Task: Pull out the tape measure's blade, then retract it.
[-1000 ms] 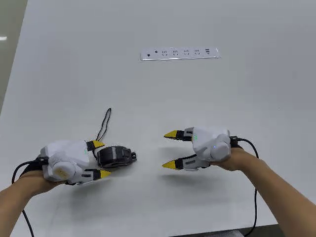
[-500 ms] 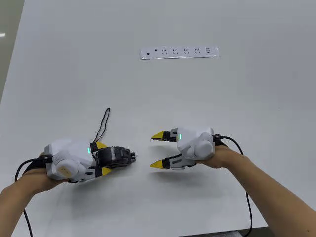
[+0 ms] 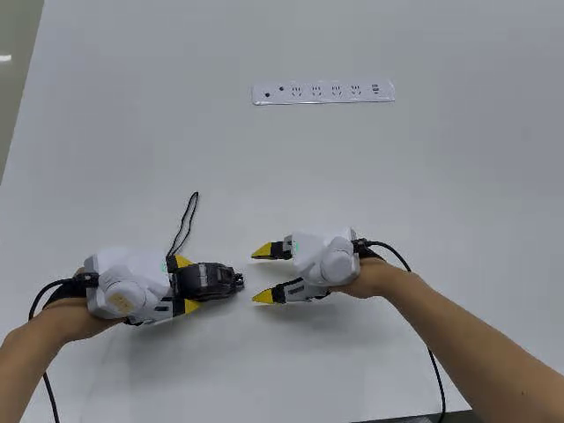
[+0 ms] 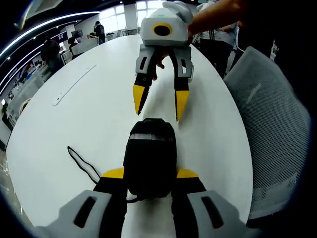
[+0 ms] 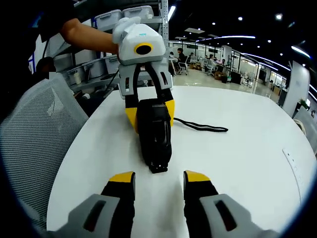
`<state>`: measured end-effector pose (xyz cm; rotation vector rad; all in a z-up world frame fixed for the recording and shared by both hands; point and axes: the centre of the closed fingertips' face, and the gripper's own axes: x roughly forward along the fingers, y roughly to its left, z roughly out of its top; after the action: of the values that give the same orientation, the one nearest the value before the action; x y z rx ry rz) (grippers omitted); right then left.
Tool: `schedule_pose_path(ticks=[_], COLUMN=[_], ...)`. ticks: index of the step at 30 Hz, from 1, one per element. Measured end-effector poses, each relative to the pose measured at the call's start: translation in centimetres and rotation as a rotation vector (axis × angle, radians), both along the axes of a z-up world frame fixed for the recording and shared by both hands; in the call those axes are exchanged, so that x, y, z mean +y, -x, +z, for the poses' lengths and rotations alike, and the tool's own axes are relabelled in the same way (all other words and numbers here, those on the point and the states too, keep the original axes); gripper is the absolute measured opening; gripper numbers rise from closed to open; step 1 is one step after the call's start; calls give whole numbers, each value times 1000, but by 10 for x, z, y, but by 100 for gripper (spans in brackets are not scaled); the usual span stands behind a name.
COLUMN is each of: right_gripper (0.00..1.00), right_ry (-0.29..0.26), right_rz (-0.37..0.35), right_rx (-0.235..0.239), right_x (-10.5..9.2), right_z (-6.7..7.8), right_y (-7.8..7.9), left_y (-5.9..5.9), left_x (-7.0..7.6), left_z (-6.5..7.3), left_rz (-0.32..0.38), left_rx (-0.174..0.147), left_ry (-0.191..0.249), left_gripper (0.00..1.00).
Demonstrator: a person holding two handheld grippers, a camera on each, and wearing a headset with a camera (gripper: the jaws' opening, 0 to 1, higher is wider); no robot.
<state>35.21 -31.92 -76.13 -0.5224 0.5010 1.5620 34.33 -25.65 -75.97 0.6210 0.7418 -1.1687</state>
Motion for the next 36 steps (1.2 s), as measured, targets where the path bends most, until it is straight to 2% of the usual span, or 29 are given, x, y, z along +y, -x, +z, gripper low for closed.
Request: schedule_pose_path(ticks=[4, 12, 24, 36], right_gripper=[35, 27, 17, 14], right_ry=[-5, 1, 13, 13], right_rz=[12, 42, 70, 68], right_rx=[10, 17, 15, 18], right_x=[7, 17, 21, 22], right_z=[-2, -9, -18, -20], right_y=[2, 6, 4, 6], left_y=[0, -1, -1, -1], left_x=[0, 0, 0, -1], left_z=[0, 0, 0, 1], left_rz=[1, 13, 6, -6], left_rx=[-7, 5, 7, -2], left_ry=[1, 21, 48, 79], left_gripper=[30, 29, 28, 28])
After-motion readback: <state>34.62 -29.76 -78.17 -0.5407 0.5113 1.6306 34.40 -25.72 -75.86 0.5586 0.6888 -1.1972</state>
